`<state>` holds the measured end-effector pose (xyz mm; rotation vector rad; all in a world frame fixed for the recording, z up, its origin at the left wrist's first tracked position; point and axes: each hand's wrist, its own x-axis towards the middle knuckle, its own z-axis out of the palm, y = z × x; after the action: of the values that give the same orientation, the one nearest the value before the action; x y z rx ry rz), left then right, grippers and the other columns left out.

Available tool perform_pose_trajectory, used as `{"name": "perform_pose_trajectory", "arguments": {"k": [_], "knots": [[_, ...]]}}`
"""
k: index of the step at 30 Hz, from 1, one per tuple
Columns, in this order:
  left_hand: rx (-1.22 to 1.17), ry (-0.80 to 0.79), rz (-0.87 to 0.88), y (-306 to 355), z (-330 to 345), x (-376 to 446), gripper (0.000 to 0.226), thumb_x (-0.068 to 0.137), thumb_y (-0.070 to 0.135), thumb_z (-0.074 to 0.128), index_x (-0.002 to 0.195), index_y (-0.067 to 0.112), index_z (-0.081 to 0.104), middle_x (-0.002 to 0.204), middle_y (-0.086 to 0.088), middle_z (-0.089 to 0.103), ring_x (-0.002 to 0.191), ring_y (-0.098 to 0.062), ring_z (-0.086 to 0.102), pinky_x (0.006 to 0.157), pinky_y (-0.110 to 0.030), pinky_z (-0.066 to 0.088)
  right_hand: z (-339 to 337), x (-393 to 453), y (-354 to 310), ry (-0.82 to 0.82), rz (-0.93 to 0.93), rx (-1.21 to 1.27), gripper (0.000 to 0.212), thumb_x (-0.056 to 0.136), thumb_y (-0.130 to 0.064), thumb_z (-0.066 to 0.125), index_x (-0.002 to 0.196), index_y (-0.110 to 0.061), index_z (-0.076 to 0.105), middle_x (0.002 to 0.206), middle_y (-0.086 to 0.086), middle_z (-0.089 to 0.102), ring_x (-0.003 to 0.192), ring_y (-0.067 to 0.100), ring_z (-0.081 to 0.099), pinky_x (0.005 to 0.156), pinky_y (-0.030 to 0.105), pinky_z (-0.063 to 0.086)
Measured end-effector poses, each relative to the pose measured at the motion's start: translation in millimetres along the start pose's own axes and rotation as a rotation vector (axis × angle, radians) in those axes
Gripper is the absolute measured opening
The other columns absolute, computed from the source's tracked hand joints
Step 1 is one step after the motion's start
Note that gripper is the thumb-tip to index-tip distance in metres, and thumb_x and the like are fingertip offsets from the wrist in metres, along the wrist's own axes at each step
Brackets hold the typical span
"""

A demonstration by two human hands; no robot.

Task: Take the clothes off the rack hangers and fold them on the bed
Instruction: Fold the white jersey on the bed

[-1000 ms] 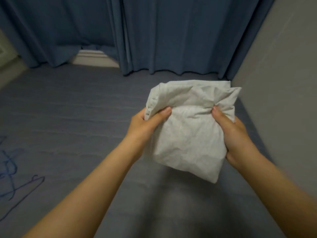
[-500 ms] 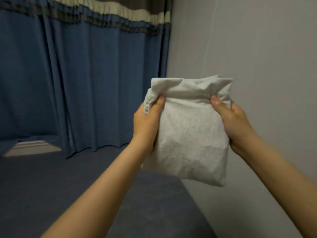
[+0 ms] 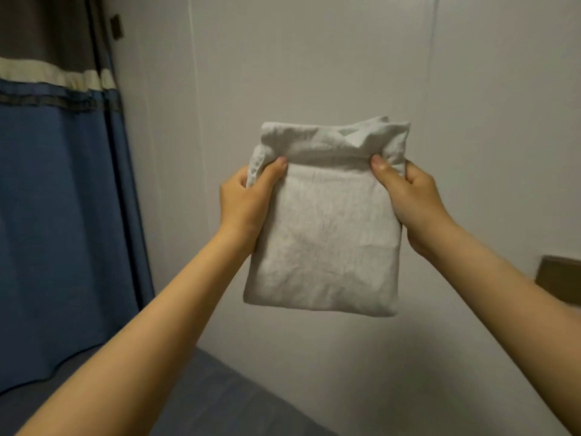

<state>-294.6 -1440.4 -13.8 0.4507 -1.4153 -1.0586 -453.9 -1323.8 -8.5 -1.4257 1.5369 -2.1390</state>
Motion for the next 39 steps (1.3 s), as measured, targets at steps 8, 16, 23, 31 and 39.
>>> {"name": "perform_pose_trajectory", "arguments": {"k": [8, 16, 23, 31, 39], "knots": [[-0.120, -0.252, -0.044, -7, 17, -57, 0.023, 0.084, 0.032, 0.065, 0.076, 0.013, 0.055, 0.078, -0.008, 0.058, 0.073, -0.017, 0.054, 0.066, -0.035, 0.046, -37, -95, -32, 0.224, 0.058, -0.224, 0.010, 0.091, -0.039, 0.055, 0.093, -0.031, 0.061, 0.094, -0.013, 0.067, 0.084, 0.000, 0.065, 0.063, 0.015, 0.051], [-0.248, -0.481, -0.031, 49, 84, -135, 0.025, 0.086, 0.036, 0.063, 0.075, 0.015, 0.055, 0.080, -0.005, 0.059, 0.074, -0.014, 0.055, 0.067, -0.032, 0.047, -117, -170, -109, 0.435, 0.032, -0.403, 0.009, 0.092, -0.036, 0.055, 0.090, -0.031, 0.062, 0.091, -0.014, 0.067, 0.083, 0.000, 0.065, 0.062, 0.015, 0.050], [-0.364, -0.722, 0.045, 108, 177, -245, 0.015, 0.089, 0.041, 0.056, 0.084, 0.028, 0.058, 0.090, 0.007, 0.061, 0.079, -0.004, 0.057, 0.068, -0.021, 0.045, -233, -262, -184, 0.624, -0.024, -0.574, 0.010, 0.092, -0.034, 0.056, 0.084, -0.032, 0.062, 0.085, -0.017, 0.065, 0.071, -0.009, 0.062, 0.061, 0.010, 0.050], [-0.485, -0.974, 0.006, 161, 300, -423, 0.009, 0.092, 0.039, 0.051, 0.101, 0.037, 0.051, 0.095, 0.021, 0.055, 0.082, 0.012, 0.053, 0.065, -0.008, 0.042, -379, -403, -253, 0.846, 0.092, -0.843, 0.013, 0.093, -0.036, 0.053, 0.084, -0.029, 0.061, 0.085, -0.016, 0.064, 0.076, -0.005, 0.060, 0.066, 0.013, 0.048], [-0.520, -1.137, -0.082, 161, 388, -543, 0.018, 0.093, 0.039, 0.051, 0.108, 0.030, 0.054, 0.099, 0.019, 0.058, 0.082, 0.013, 0.055, 0.064, -0.002, 0.043, -486, -486, -259, 0.939, 0.223, -0.888, 0.010, 0.092, -0.037, 0.054, 0.085, -0.035, 0.061, 0.088, -0.020, 0.064, 0.075, -0.013, 0.060, 0.061, 0.008, 0.047]]}}
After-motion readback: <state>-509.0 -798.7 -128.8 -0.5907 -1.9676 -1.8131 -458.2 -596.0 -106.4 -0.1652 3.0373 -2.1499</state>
